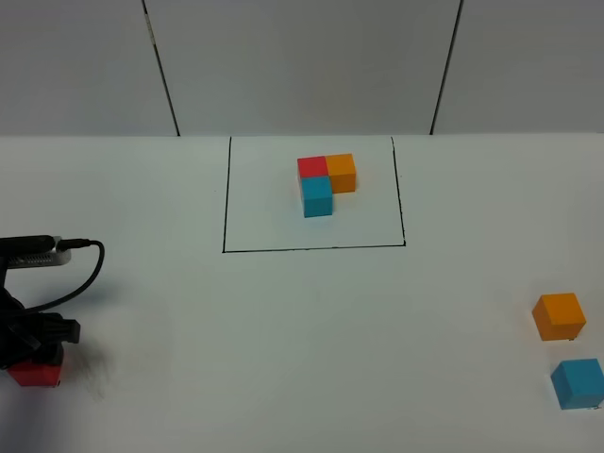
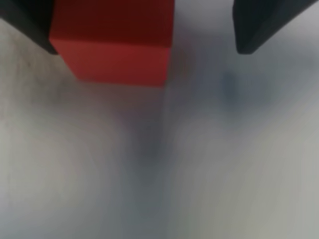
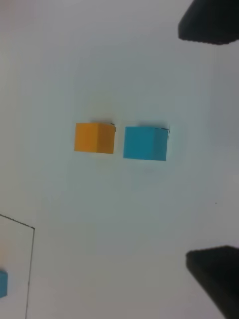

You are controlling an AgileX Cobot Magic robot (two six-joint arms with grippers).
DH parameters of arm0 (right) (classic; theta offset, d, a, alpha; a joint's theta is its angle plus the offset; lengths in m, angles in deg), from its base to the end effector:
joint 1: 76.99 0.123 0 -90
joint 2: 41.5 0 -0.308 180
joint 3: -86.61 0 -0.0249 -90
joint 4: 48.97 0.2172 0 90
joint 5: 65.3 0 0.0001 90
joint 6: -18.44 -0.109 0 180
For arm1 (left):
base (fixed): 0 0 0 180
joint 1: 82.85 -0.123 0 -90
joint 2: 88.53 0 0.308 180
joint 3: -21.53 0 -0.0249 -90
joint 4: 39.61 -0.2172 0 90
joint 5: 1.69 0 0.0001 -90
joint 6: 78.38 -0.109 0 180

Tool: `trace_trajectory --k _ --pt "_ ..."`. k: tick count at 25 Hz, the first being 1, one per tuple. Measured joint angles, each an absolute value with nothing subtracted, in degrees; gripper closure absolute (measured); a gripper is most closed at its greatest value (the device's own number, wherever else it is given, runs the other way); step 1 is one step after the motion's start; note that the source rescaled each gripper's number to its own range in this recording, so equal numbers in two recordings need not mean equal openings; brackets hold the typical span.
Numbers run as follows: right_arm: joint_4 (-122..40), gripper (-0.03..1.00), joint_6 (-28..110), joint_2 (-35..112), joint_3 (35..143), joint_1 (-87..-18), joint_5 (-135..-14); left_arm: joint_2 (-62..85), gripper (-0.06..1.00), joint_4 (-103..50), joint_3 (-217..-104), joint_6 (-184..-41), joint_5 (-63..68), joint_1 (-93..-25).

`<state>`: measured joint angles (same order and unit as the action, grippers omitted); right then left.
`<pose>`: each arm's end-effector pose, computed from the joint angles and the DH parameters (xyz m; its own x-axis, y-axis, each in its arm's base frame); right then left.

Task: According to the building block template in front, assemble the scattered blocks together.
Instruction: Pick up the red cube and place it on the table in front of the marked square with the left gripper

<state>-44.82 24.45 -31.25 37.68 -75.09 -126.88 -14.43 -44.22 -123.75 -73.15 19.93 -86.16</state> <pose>-0.0360 0.0057 0.2549 -0.5028 -0.0869 -0.8600 -0.1234 0.9920 -0.0281 0.2740 0.0191 0.1634 -0.9492 -0.0714 -0.3065 -0.0824 0.9963 0.0232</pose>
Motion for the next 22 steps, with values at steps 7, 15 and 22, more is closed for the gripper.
trace_trajectory --k 7,15,22 --pt "-44.8 0.23 24.4 -31.2 37.7 -75.1 -126.9 -14.4 0.94 -44.2 -123.8 -73.2 19.9 -86.2" --pt "-44.8 0.23 24.4 -31.2 37.7 -75.1 -126.9 -14.4 0.94 -44.3 -123.8 -73.2 18.9 -86.2" --pt "-44.8 0.23 24.4 -31.2 37.7 -75.1 -126.9 -14.4 0.94 -44.4 -123.8 -78.4 17.8 -86.2"
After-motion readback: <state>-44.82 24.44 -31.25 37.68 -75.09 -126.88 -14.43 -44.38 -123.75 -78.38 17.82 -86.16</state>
